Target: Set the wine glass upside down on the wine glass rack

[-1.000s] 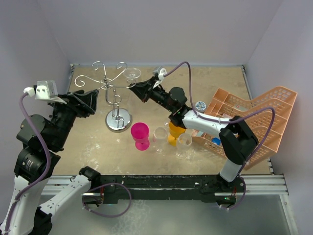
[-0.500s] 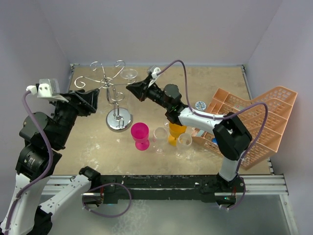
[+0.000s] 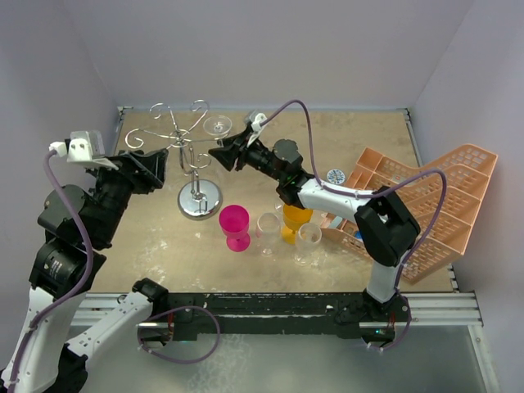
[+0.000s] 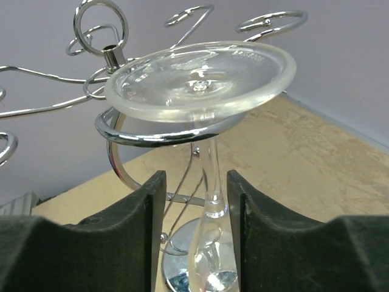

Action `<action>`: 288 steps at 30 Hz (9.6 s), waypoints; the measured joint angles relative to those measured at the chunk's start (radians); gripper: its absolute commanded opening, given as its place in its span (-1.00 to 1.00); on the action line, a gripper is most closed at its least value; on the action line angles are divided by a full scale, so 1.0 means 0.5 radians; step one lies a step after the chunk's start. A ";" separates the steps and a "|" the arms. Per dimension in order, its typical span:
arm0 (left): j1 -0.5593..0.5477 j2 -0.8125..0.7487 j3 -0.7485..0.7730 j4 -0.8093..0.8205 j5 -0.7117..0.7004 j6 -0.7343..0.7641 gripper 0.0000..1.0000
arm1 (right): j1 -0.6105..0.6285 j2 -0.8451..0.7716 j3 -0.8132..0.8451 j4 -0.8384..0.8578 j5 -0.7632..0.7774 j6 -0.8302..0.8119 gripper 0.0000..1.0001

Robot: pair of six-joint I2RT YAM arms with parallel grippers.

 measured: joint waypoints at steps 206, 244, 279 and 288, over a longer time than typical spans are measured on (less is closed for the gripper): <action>-0.400 0.793 0.227 1.128 0.098 -0.925 -1.00 | 0.017 -2.290 -0.855 -0.967 0.430 1.015 0.50; -0.400 0.483 0.266 0.537 0.822 -0.117 -1.00 | 0.203 -1.025 0.108 -0.803 -0.391 0.346 -0.05; -0.394 0.239 0.154 0.328 0.610 -0.140 0.24 | 0.276 -1.308 -0.272 -0.674 0.243 0.336 -1.00; -0.394 0.095 0.186 0.077 0.317 -0.140 0.25 | 0.275 -1.218 -0.346 -0.571 0.451 0.096 -1.00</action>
